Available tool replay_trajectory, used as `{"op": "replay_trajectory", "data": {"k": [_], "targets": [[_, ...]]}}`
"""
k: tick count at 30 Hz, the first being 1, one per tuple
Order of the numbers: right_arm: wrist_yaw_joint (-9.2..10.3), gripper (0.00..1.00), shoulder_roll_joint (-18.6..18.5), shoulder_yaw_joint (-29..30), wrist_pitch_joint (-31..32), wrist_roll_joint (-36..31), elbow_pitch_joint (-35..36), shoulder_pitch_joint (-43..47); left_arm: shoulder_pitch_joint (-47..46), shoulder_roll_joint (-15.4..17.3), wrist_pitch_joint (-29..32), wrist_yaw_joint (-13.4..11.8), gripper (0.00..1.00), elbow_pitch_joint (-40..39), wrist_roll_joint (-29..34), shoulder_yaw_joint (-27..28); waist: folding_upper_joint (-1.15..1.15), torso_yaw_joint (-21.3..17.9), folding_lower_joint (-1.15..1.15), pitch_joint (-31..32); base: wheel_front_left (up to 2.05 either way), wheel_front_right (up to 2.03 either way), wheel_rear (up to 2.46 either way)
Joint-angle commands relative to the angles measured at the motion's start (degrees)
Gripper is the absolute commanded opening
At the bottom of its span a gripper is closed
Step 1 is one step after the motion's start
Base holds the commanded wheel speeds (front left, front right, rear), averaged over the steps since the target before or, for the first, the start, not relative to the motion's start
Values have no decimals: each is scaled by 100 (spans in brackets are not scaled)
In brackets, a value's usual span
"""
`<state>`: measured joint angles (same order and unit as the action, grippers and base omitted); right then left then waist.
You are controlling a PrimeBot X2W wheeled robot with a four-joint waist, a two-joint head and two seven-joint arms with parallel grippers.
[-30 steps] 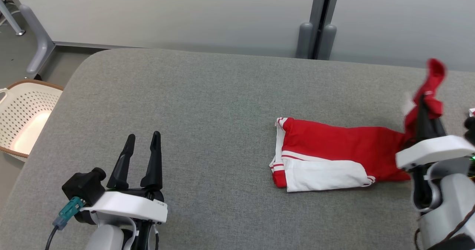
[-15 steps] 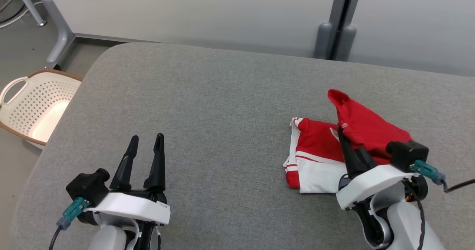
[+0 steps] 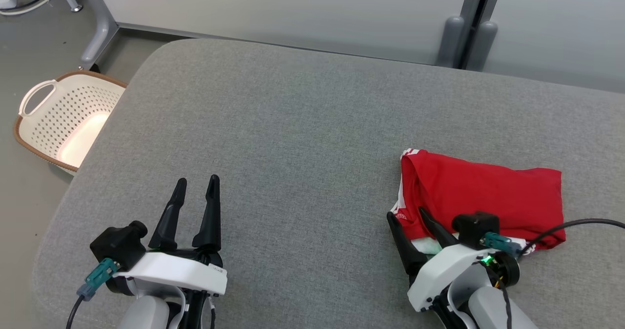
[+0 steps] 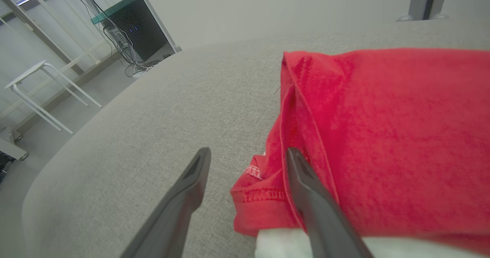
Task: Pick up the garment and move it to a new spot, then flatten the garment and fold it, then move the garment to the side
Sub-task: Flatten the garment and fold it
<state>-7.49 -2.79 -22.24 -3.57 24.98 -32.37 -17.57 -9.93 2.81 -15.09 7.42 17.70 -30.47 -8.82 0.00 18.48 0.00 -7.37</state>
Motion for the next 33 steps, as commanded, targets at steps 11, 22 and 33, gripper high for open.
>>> {"op": "replay_trajectory", "data": {"k": [11, 22, 33], "targets": [[0, 100, -14, -1025, -118, 531, -708, -391, -150, 21, -6, 10, 100, 12, -185, -112, 0, 115, 0, -216, 0, 0, 0], [0, 100, -111, -1288, -607, 1023, -294, -777, -114, 22, -6, 10, 100, 1, -109, 33, 0, -169, 0, -16, 0, 0, 0], [0, 100, -1097, 350, -971, -186, 921, -648, -111, 22, -6, 10, 100, -389, -13, 92, 0, -577, 0, 138, 0, 0, 0]]}}
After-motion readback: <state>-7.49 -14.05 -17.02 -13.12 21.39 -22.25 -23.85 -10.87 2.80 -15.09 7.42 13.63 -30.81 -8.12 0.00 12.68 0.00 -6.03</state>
